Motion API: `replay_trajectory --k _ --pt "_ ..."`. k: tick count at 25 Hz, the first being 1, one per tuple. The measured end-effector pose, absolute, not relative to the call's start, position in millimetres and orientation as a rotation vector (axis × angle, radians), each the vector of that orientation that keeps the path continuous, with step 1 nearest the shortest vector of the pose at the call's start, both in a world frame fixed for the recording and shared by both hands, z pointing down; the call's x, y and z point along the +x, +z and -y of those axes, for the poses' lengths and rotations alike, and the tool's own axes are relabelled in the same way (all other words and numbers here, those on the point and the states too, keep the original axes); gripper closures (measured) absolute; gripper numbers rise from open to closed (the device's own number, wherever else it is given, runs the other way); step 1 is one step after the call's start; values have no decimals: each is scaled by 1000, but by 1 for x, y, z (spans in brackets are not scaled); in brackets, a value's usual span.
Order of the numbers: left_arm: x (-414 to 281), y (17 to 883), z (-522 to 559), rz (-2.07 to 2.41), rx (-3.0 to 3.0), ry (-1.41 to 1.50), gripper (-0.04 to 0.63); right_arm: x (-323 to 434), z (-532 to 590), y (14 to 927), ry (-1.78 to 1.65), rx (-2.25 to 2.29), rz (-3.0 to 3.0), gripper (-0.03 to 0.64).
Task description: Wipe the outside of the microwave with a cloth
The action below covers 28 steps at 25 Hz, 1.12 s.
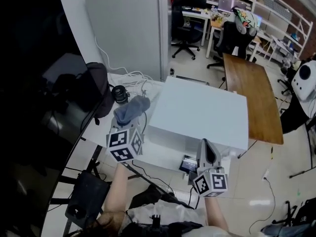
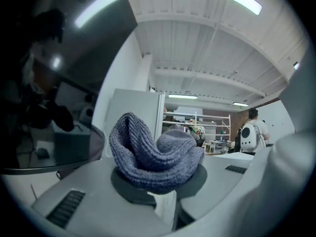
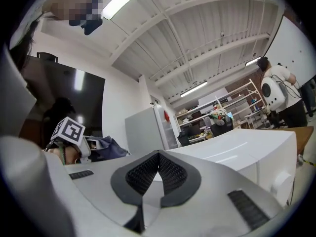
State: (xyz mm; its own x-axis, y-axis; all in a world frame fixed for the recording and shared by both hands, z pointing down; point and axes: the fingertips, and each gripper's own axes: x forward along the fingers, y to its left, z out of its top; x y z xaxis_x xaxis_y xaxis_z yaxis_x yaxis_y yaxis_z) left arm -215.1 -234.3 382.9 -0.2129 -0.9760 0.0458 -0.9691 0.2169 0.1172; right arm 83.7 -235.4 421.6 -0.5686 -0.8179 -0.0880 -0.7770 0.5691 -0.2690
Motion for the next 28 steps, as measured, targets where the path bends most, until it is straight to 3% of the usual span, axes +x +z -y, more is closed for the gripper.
replay_trajectory --k 7,17,28 --pt "-264 462 190 2300 1810 14 541 10 229 426 -286 -1244 -2677 600" --pt "-206 522 237 1907 2124 120 541 -47 252 409 -220 -1412 -2582 600" --pt "-189 531 333 1724 2279 144 541 -43 256 402 -169 -1569 -2509 600"
